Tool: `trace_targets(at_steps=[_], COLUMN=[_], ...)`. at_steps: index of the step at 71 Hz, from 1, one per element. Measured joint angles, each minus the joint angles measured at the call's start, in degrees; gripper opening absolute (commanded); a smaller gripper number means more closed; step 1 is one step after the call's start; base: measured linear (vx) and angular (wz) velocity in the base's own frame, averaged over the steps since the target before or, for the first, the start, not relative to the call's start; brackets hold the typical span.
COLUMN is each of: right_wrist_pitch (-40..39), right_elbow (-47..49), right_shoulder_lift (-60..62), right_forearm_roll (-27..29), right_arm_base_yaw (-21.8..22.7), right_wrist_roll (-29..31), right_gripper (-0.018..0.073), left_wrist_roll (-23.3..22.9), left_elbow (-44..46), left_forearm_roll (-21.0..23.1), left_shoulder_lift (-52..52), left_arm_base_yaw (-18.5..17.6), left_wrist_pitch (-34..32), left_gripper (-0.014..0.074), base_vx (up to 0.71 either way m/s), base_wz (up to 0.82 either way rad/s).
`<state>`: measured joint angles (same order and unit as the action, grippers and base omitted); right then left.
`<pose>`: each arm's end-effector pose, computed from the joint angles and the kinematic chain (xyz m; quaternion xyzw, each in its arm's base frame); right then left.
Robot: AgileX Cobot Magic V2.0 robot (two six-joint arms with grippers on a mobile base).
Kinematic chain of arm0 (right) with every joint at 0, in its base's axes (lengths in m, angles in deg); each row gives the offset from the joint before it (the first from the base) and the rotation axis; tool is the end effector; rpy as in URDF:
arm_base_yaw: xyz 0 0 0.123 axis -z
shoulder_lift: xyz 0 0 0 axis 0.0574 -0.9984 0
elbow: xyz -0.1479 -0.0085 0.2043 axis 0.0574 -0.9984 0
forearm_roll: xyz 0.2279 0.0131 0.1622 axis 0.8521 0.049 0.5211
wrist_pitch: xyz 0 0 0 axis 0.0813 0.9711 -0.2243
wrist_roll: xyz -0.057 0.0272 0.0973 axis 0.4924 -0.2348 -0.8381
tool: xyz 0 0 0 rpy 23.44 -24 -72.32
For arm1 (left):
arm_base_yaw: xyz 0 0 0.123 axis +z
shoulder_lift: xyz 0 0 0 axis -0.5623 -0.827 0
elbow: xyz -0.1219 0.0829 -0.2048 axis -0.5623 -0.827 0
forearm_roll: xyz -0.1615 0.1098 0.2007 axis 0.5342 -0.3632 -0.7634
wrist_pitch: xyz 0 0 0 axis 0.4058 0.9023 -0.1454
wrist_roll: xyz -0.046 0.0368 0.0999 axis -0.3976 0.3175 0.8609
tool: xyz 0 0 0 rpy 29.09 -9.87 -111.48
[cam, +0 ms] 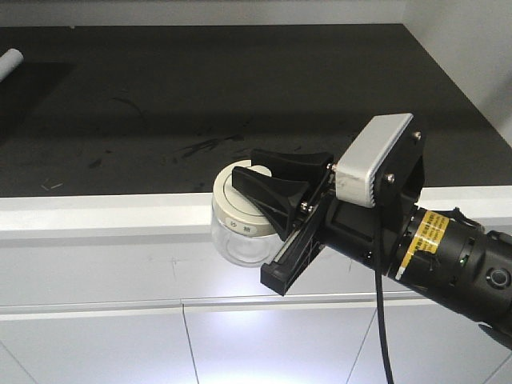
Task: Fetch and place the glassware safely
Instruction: 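Hold the jar in the right gripper while the base backs away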
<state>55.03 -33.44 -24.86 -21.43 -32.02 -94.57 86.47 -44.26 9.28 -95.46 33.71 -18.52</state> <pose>0.2384 0.2154 0.2633 -0.3410 0.6134 0.3056 0.6435 0.2048 -0.0029 0.2603 0.0267 0.7125 0.0134 0.7010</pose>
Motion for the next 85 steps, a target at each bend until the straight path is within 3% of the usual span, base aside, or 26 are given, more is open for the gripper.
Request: trace_targets(at_steps=[43, 85], right_wrist_pitch=[0.1, 0.1], right_elbow=[0.0, 0.0], right_shoulder_lift=[0.0, 0.0], right_forearm_roll=[0.0, 0.0], right_arm_base_yaw=[0.0, 0.0], right_wrist_roll=[0.0, 0.0], right_gripper=[-0.0003, -0.0003], left_wrist_roll=[0.0, 0.0], left_elbow=[0.0, 0.0], left_forearm_roll=[0.0, 0.0], left_shoulder_lift=[0.0, 0.0], left_arm_base_yaw=[0.0, 0.0], left_wrist_pitch=[0.0, 0.0], left_gripper=[-0.0007, -0.0007], base_vx=[-0.01, -0.05], base_wz=[0.05, 0.31])
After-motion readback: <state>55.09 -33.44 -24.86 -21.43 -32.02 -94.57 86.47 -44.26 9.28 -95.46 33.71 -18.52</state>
